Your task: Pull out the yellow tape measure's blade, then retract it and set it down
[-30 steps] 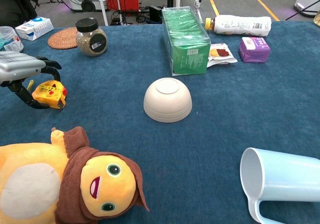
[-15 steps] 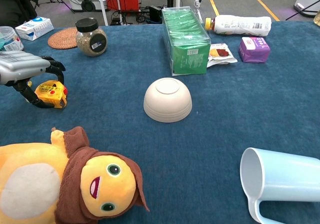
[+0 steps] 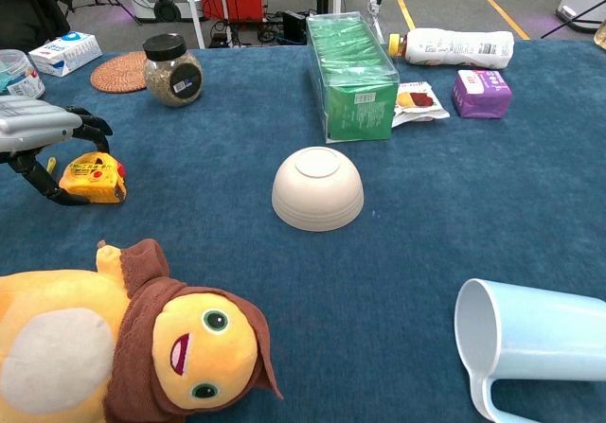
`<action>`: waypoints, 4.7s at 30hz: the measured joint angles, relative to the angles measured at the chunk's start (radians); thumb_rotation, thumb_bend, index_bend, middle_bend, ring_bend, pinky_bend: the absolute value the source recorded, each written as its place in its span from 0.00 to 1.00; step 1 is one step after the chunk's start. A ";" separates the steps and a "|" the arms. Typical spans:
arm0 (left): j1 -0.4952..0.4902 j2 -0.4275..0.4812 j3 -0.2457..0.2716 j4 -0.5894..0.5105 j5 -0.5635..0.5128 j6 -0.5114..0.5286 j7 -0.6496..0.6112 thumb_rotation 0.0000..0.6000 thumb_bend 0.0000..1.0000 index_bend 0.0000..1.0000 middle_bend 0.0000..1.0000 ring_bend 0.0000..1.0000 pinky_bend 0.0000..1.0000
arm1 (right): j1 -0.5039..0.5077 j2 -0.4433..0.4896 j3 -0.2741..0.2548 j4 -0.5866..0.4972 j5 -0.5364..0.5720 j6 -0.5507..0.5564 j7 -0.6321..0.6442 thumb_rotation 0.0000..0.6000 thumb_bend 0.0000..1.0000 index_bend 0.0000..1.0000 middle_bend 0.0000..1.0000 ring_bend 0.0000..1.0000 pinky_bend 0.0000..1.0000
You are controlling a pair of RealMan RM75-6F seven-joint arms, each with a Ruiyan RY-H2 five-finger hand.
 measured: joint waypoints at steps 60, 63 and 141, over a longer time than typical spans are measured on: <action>-0.358 0.282 -0.113 -0.415 -0.217 -0.150 0.129 0.74 0.27 0.59 0.44 0.36 0.49 | 0.315 -0.191 0.049 -0.216 -0.044 -0.329 -0.119 1.00 0.23 0.14 0.19 0.20 0.30; -0.391 0.274 -0.111 -0.420 -0.241 -0.150 0.140 0.73 0.27 0.59 0.44 0.36 0.49 | 0.333 -0.231 0.052 -0.214 -0.018 -0.346 -0.137 1.00 0.24 0.13 0.18 0.20 0.29; -0.794 -0.043 -0.136 -0.334 -0.851 0.046 0.269 0.72 0.27 0.59 0.45 0.37 0.49 | 0.578 -0.726 0.291 0.029 0.422 -0.309 -0.211 1.00 0.24 0.00 0.01 0.09 0.19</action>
